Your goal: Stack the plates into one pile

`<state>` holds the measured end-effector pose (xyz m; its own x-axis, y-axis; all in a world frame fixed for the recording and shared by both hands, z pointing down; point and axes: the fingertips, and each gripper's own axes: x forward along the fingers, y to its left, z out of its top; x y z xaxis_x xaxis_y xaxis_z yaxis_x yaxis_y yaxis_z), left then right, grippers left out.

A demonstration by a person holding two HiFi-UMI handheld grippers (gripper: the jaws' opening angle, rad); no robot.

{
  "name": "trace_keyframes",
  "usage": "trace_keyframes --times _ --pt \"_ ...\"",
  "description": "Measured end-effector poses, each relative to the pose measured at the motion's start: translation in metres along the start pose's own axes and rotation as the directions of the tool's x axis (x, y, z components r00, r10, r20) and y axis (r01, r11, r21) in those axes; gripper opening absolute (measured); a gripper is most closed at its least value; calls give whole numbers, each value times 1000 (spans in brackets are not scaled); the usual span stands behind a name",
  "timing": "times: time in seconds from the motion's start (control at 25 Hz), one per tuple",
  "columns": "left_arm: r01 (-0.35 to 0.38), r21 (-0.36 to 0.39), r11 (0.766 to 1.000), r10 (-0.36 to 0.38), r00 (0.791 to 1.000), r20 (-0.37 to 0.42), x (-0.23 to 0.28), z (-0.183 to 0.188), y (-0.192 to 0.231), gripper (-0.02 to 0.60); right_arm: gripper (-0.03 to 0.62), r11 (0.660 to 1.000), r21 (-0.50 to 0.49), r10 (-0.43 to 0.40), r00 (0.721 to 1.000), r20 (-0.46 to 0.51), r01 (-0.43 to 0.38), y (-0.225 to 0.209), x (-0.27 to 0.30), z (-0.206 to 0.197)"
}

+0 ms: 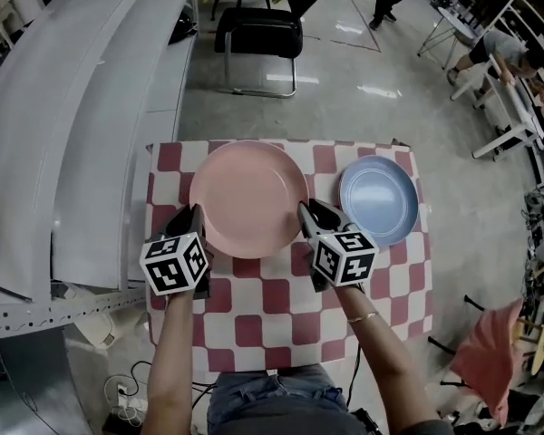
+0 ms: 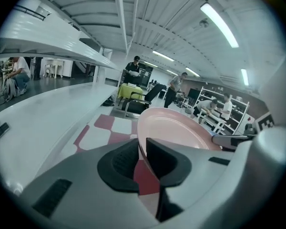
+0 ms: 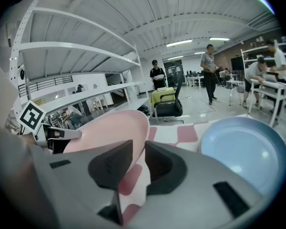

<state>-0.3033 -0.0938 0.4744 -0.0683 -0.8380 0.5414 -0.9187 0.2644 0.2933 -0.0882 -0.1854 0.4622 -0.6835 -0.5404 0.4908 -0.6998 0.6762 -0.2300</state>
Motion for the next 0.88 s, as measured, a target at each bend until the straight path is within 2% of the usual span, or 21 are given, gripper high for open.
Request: trace_keyframes --times 0.32,0.88 --pt "92 66 994 -90 995 -31 22 -7 -72 61 77 994 57 -94 995 37 92 -59 -49 -6" --pt "225 151 962 -212 972 -100 56 -26 -197 64 75 963 150 -235 970 64 224 -160 -128 -21"
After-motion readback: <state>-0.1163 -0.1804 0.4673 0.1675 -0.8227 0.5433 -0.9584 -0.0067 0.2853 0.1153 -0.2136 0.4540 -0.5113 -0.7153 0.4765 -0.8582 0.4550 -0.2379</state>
